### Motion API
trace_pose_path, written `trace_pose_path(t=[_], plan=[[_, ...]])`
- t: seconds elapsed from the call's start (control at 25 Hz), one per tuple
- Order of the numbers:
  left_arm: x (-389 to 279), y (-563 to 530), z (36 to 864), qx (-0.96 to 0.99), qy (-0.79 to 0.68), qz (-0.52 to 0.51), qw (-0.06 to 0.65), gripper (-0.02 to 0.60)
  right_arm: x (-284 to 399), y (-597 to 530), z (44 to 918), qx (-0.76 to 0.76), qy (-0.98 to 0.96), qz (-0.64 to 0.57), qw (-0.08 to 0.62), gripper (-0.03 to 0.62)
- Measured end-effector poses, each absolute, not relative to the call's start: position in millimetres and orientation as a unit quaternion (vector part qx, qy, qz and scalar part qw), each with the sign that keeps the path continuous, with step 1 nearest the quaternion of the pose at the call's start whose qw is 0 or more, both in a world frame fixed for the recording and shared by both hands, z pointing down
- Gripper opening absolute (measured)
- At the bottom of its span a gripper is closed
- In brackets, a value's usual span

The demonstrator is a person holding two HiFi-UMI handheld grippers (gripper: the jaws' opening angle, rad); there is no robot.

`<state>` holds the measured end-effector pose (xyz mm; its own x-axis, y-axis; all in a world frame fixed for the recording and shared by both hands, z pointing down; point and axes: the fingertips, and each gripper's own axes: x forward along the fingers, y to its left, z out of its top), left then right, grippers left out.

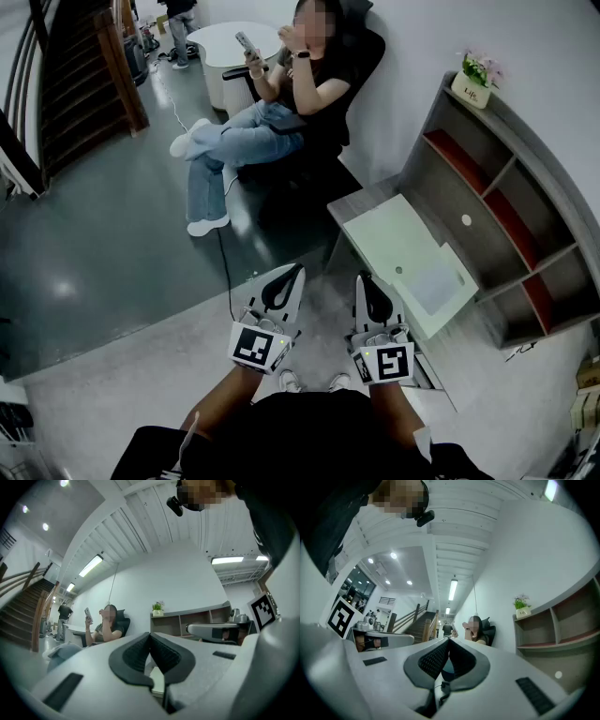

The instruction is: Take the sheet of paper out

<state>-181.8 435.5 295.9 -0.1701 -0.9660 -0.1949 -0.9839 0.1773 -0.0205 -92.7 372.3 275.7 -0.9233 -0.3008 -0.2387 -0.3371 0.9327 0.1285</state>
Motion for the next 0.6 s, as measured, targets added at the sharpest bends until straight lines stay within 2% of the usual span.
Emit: trace_pose_path(t=[0.24,0.6], plan=[[-186.2,445.7,303.2,-0.638,0.766,0.052,0.056,0.008,-98.7,382.0,281.9,-0.162,0.979,0.078,0.097,0.022],[-189.4,437.3,311.5,-0.641,0.764,0.055,0.053,0.008,-101.1,372.0,283.8,-0.166,0.978,0.071,0.108,0.023]])
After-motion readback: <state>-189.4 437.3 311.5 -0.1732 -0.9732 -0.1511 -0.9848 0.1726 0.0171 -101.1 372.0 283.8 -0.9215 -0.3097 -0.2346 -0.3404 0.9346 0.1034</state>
